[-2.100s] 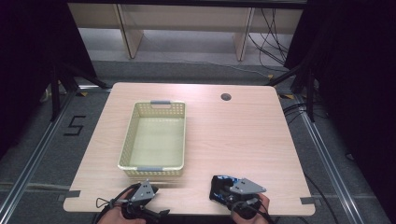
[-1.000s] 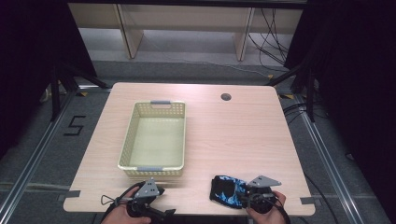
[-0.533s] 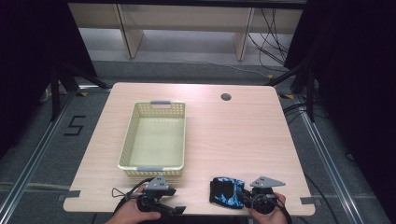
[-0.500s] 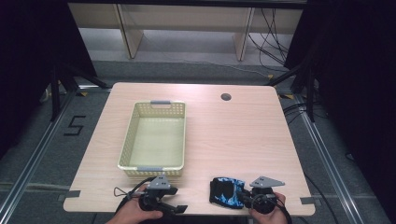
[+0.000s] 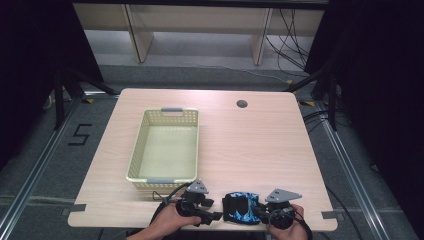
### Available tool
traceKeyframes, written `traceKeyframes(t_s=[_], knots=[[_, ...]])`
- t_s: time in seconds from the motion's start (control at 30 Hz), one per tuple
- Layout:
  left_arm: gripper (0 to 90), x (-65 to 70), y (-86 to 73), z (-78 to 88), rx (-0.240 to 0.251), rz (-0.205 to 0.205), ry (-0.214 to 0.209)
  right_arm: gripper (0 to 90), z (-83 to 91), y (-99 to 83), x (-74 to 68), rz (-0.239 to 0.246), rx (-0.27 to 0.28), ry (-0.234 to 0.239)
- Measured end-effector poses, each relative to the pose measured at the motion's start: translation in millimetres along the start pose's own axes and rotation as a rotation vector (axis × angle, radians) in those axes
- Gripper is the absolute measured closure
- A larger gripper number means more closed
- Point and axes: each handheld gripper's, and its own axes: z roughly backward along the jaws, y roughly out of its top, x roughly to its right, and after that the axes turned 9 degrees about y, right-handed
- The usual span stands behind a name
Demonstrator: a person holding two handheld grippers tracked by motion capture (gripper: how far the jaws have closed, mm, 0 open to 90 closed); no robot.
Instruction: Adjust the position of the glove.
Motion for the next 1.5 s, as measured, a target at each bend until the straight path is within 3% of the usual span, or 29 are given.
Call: traceKeyframes(t_s=[0.2,0.3,0.33,0.37,0.47,0.53,0.7,0.73,0.77,0.8,0.87,0.9,0.97,1.07,1.1,1.17,1.2,1.3,1.47,1.5], knots=[[48.4,0.6,6.0,-11.8,-0.028,0.074,-0.032,78.7,-0.3,0.7,1.0,0.02,0.004,0.004],[49.4,-0.2,9.8,-12.7,-0.046,0.076,-0.015,78.6,-0.3,0.7,0.7,0.018,0.002,0.005],[50.8,-1.7,9.8,-15.0,-0.03,0.068,-0.027,78.6,-0.4,0.7,0.7,0.018,0.002,0.006],[53.8,-0.6,11.5,-14.2,-0.057,0.074,-0.012,78.5,-0.4,0.7,0.7,0.018,0.002,0.006],[55.8,0.4,11.8,-20.2,-0.035,0.101,-0.06,78.4,-1.5,0.2,0.4,0.014,0.017,0.004],[59.6,0.8,12.1,-22.3,-0.034,0.097,-0.071,78.4,-1.5,0.3,0.3,0.014,0.017,0.004],[69.8,-0.1,11.3,-24.2,-0.019,0.134,-0.066,78.4,0.1,0.6,-0.1,0.0,-0.004,0.007],[72.8,-1.0,11.3,-22.9,-0.016,0.137,-0.065,78.4,-0.6,-0.1,0.9,0.014,0.003,0.003],[75.3,-3.3,9.7,-24.5,0.018,0.145,-0.099,78.4,-4.3,-1.3,1.0,0.013,0.048,0.003],[77.7,-3.4,9.6,-23.1,0.017,0.152,-0.094,78.4,-2.5,-0.5,2.3,0.027,0.03,0.007],[81.0,-3.2,9.1,-23.5,0.031,0.144,-0.094,78.4,-1.1,0.1,1.2,0.005,0.02,0.013],[81.0,-2.3,8.2,-25.3,0.061,0.15,-0.087,78.4,-1.1,0.1,1.3,-0.004,0.018,0.017],[82.2,-3.6,11.2,-20.0,0.007,0.123,-0.064,78.6,0.4,-0.3,1.9,-0.017,0.016,0.018],[83.7,-3.3,13.9,-18.7,0.044,0.11,-0.061,79.3,2.6,-1.0,3.9,-0.038,0.054,0.032],[83.8,-4.7,14.5,-19.0,0.071,0.097,-0.078,79.6,5.6,-1.5,5.9,-0.053,0.106,0.056],[83.9,-4.0,16.3,-16.7,0.086,0.096,-0.078,79.7,7.1,-2.1,7.9,-0.049,0.12,0.072],[83.9,-3.1,17.0,-15.4,0.085,0.086,-0.075,79.8,8.2,-2.8,5.7,-0.084,0.127,0.084],[84.0,-0.2,16.2,-13.0,0.085,0.049,-0.071,79.8,9.7,-3.4,5.7,-0.077,0.138,0.089],[83.9,-0.8,12.7,-7.4,0.093,0.033,-0.075,79.8,8.4,-2.7,1.9,-0.064,0.155,0.093],[83.9,-1.2,11.6,-6.4,0.095,0.037,-0.078,79.8,7.6,-1.8,-1.6,-0.1,0.142,0.114]])
